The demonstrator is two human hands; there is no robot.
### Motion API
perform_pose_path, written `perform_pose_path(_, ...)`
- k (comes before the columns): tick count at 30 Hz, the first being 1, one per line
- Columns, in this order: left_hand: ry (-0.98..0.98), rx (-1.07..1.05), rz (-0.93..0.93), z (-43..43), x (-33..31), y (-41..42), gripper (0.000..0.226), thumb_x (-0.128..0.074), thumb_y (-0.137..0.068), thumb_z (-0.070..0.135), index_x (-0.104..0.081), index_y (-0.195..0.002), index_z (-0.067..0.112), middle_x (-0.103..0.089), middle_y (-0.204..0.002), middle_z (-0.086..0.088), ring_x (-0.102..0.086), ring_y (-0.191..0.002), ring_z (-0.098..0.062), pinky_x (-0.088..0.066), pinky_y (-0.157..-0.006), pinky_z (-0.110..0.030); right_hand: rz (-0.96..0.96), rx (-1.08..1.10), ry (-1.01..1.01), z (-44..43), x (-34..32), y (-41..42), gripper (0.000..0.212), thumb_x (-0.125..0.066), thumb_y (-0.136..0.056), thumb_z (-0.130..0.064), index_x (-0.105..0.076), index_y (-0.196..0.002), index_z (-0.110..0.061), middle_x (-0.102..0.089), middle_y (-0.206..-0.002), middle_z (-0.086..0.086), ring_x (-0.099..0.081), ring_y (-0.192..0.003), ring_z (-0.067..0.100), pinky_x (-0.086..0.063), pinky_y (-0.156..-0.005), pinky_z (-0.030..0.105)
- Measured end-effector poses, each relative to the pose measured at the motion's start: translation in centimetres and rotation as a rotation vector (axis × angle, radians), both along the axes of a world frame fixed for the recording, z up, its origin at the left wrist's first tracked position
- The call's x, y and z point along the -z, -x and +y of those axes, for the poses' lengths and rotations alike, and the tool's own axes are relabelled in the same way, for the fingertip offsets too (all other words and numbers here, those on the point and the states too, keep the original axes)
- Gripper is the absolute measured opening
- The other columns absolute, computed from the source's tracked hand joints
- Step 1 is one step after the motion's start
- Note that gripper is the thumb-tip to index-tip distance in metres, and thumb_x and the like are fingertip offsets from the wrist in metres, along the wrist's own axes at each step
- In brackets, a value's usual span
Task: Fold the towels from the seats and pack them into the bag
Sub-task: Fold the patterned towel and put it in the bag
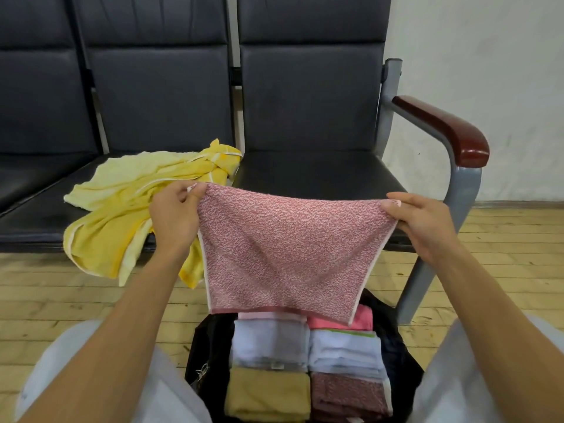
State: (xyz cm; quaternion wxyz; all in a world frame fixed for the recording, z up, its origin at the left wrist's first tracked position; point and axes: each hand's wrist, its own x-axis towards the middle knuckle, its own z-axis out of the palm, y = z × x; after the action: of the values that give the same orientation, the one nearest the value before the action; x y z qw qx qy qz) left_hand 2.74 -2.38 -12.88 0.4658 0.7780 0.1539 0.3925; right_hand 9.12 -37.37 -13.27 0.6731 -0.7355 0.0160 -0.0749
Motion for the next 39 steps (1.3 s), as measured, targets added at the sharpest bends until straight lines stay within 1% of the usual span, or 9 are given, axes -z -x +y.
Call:
perform_pose_path(3,0.004,-0.017,-0.011,-0.1,0.0,0.1,0.022,-0.061,-0.094,0.023,-0.072,-0.106,0.009,-0.070,-0.103,-0.002,-0.064,-0.098,-0.017,-0.053,-0.091,-0.040,-0.098,0.049,0.333,0.0,0.0,0.1,0.036,-0.079,-0.078,-0.008,-0.068,-0.112,-0.010,-0.069,-0.098,0.002,-0.064,-0.085,0.010,-0.049,-0.067,0.014)
perform_pose_path(7,-0.005,-0.034,-0.020,-0.3,0.2,-0.1,0.025,-0.063,-0.093,0.026,-0.072,-0.105,0.007,-0.071,-0.103,-0.003,-0.065,-0.097,-0.017,-0.054,-0.089,-0.039,-0.259,0.198,0.692,0.5,0.2,0.4,0.022,-0.072,-0.087,-0.019,-0.073,-0.105,-0.007,-0.068,-0.095,0.006,-0.054,-0.083,0.012,-0.043,-0.079,0.027)
perform_pose_path(11,0.013,-0.019,-0.044,-0.6,0.3,0.2,0.023,-0.062,-0.093,0.026,-0.073,-0.104,0.009,-0.069,-0.098,0.001,-0.063,-0.094,-0.014,-0.051,-0.084,-0.031,-0.302,0.270,0.646,0.7,-0.2,0.5,0.017,-0.068,-0.090,-0.019,-0.072,-0.100,-0.005,-0.061,-0.089,0.002,-0.048,-0.069,0.005,-0.036,-0.068,0.015)
perform_pose_path(19,-0.091,-0.044,0.044,-0.5,-0.1,-0.6,0.022,-0.064,-0.090,0.033,-0.076,-0.100,0.017,-0.065,-0.098,0.002,-0.055,-0.096,-0.014,-0.042,-0.084,-0.032,-0.187,0.234,0.455,0.5,-0.6,0.1,0.014,-0.054,-0.100,-0.024,-0.050,-0.105,-0.011,-0.064,-0.080,0.009,-0.063,-0.055,0.017,-0.046,-0.048,0.019)
perform_pose_path(22,0.037,0.053,0.070,-0.3,-1.0,-1.9,0.021,-0.062,-0.094,0.026,-0.073,-0.099,0.009,-0.068,-0.080,-0.001,-0.065,-0.071,-0.025,-0.050,-0.069,-0.037,-0.245,0.215,0.473,0.6,-0.8,-1.4,0.005,-0.049,-0.102,-0.022,-0.052,-0.103,-0.018,-0.067,-0.072,0.003,-0.067,-0.057,0.016,-0.060,-0.069,0.037)
perform_pose_path(24,0.125,0.132,0.105,-0.4,-1.8,-2.9,0.021,-0.058,-0.096,0.022,-0.069,-0.101,0.005,-0.067,-0.075,-0.007,-0.066,-0.053,-0.027,-0.056,-0.057,-0.040,-0.285,0.220,0.520,0.7,-1.0,-2.8,0.013,-0.046,-0.103,-0.020,-0.058,-0.105,-0.016,-0.067,-0.075,0.002,-0.067,-0.063,0.013,-0.055,-0.084,0.035)
perform_pose_path(27,0.189,0.238,0.152,-0.5,-2.6,-4.9,0.019,-0.052,-0.099,0.019,-0.062,-0.105,0.004,-0.068,-0.089,-0.009,-0.072,-0.063,-0.025,-0.061,-0.064,-0.038,-0.272,0.246,0.556,0.8,-1.3,-5.0,0.022,-0.042,-0.104,-0.020,-0.060,-0.112,-0.010,-0.069,-0.088,0.008,-0.065,-0.074,0.017,-0.038,-0.080,0.020)
perform_pose_path(34,0.186,0.263,0.206,-0.2,-2.7,-11.3,0.017,-0.046,-0.102,0.015,-0.057,-0.104,0.002,-0.067,-0.090,-0.009,-0.072,-0.071,-0.019,-0.059,-0.060,-0.023,-0.279,0.299,0.745,2.5,-1.5,-10.7,0.030,-0.042,-0.104,-0.026,-0.062,-0.117,-0.009,-0.068,-0.109,0.014,-0.063,-0.097,0.030,-0.050,-0.090,0.042)
perform_pose_path(39,0.152,0.239,0.164,0.7,-2.3,-16.2,0.018,-0.046,-0.102,0.021,-0.055,-0.087,0.020,-0.068,-0.104,-0.010,-0.069,-0.092,-0.019,-0.057,-0.084,-0.036,-0.254,0.283,0.646,4.1,-2.1,-14.9,0.025,-0.044,-0.103,-0.021,-0.064,-0.110,-0.008,-0.065,-0.102,0.011,-0.056,-0.090,0.022,-0.042,-0.081,0.029)
